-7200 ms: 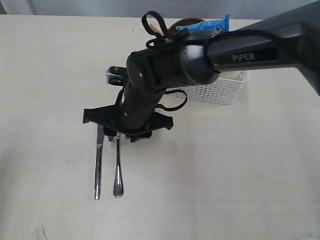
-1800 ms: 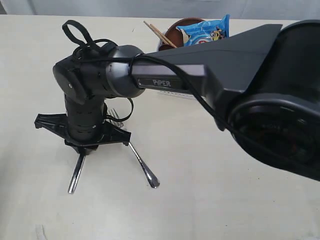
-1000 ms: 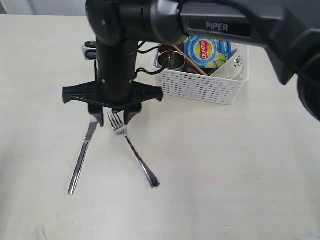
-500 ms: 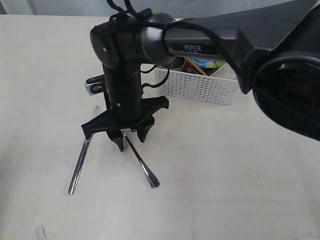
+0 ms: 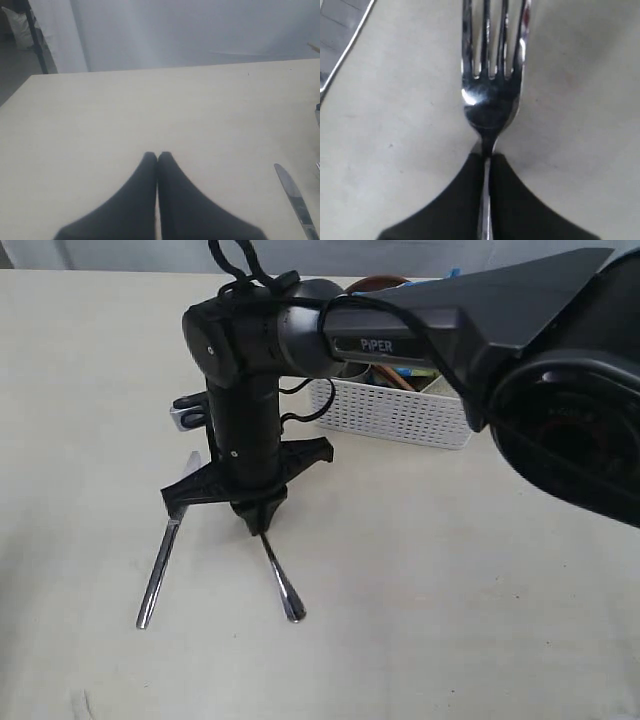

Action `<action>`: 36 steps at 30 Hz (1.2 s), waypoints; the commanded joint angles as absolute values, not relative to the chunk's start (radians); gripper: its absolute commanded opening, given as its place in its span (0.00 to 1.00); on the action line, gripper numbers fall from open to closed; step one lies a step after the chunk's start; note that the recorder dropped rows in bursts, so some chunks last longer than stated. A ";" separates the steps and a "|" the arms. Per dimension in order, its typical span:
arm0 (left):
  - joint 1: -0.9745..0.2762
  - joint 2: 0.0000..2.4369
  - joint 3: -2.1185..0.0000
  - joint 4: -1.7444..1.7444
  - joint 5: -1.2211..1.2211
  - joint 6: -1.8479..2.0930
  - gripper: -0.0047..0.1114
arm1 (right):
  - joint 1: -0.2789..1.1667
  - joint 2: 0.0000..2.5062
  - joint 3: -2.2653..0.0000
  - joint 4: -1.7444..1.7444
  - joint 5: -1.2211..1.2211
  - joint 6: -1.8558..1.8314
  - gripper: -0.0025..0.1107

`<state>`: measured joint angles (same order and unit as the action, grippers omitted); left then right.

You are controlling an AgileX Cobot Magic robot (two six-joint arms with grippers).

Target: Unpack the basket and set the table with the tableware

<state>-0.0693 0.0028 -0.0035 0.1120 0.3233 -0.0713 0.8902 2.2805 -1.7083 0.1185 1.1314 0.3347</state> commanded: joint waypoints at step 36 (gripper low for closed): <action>-0.067 0.000 0.000 0.108 0.323 -0.068 0.04 | 0.899 2.287 -1.707 0.308 0.984 0.633 0.02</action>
<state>-0.0693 0.0028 -0.0035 0.1120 0.3233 -0.0713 0.8965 2.2879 -1.7083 0.3298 0.9702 0.6299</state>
